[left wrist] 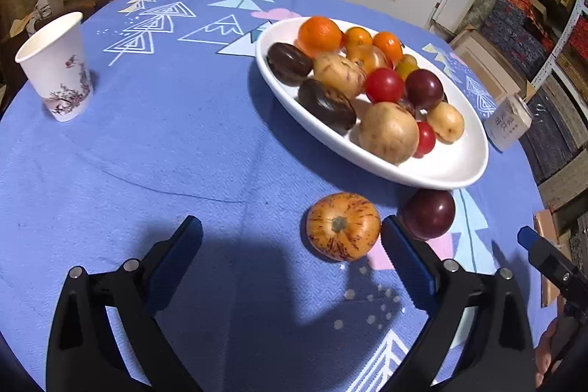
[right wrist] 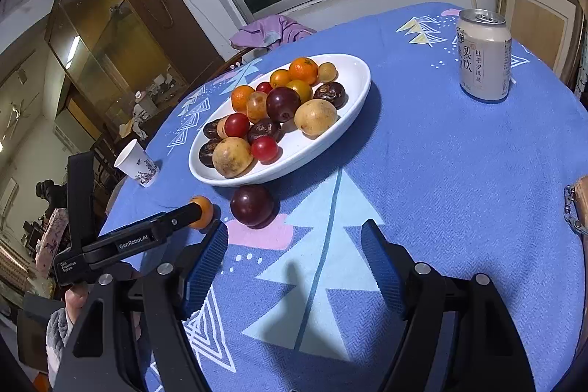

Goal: Organize fruits
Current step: 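Grasp the tan speckled fruit with the left tool, then grasp the last dark red plum with the right tool while the left tool holds its fruit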

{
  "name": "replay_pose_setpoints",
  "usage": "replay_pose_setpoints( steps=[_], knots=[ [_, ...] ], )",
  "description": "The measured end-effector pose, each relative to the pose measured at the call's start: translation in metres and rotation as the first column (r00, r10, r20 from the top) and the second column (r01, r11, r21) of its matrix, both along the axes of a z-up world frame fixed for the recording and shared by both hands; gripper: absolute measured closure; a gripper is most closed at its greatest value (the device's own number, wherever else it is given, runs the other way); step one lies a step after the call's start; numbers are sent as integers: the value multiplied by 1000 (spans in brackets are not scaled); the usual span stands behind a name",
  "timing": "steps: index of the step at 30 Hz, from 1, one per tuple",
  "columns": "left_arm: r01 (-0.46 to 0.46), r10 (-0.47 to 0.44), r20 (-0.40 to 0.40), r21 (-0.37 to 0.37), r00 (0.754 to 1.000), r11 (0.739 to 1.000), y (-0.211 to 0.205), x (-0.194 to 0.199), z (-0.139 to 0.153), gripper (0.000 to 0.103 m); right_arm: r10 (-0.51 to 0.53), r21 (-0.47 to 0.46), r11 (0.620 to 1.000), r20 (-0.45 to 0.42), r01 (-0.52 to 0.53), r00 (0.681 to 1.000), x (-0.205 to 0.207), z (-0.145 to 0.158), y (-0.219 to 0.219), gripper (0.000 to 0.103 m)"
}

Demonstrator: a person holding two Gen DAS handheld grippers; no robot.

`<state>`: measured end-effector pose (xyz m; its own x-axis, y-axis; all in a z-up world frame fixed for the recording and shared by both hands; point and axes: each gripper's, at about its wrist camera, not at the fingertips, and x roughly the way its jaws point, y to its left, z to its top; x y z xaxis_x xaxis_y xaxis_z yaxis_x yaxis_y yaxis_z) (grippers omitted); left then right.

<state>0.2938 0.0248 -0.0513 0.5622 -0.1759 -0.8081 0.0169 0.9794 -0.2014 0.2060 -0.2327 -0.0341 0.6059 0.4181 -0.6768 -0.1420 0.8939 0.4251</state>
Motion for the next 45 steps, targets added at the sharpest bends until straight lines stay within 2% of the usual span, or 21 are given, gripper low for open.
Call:
replay_pose_setpoints(
  steps=[4,7,11,17,19,21,23,26,30,32,34,35,37,41,45],
  knots=[
    [-23,21,41,62,999,998,3,-4,9,7,-2,-5,1000,-10,1,1000,1,-3,0,27],
    [-96,89,74,101,993,990,24,-12,20,8,5,-9,1000,-7,-5,1000,1,-3,3,27],
    [-80,80,19,-12,997,997,41,-14,17,8,43,-30,999,7,-43,999,5,-3,21,27],
    [-45,45,7,16,999,999,28,-14,8,8,103,-130,986,-3,-102,995,20,-3,62,28],
    [-47,47,9,27,999,999,26,-14,6,12,91,-140,986,-14,-92,996,28,-5,68,30],
    [-42,41,2,28,999,999,25,-14,4,21,89,-135,986,-42,-94,995,37,-9,72,34],
    [-41,42,-9,20,999,999,25,-12,1,26,95,-131,986,-69,-103,993,43,-14,76,39],
    [-45,46,-4,27,999,999,25,-10,-1,26,102,-155,982,-74,-113,992,48,-19,85,40],
    [-43,43,0,29,999,999,22,-8,-2,26,102,-168,980,-64,-111,993,53,-18,92,49],
    [-44,44,1,33,999,998,21,-7,-2,26,97,-179,978,-63,-107,993,56,-19,94,50],
    [-39,39,-5,32,999,999,20,-5,-4,38,99,-196,975,-57,-108,993,56,-21,95,54],
    [-41,41,-3,38,999,998,20,-4,-4,38,98,-208,972,-55,-107,994,56,-21,96,58],
    [-34,34,2,35,999,999,19,-2,-4,47,90,-216,971,-52,-99,995,57,-22,94,62],
    [-33,32,5,28,999,999,19,-1,-3,47,106,-230,967,-42,-112,994,55,-22,94,64],
    [-27,27,4,8,1000,1000,20,0,-2,54,106,-224,968,-43,-112,994,53,-21,92,65]
  ],
)
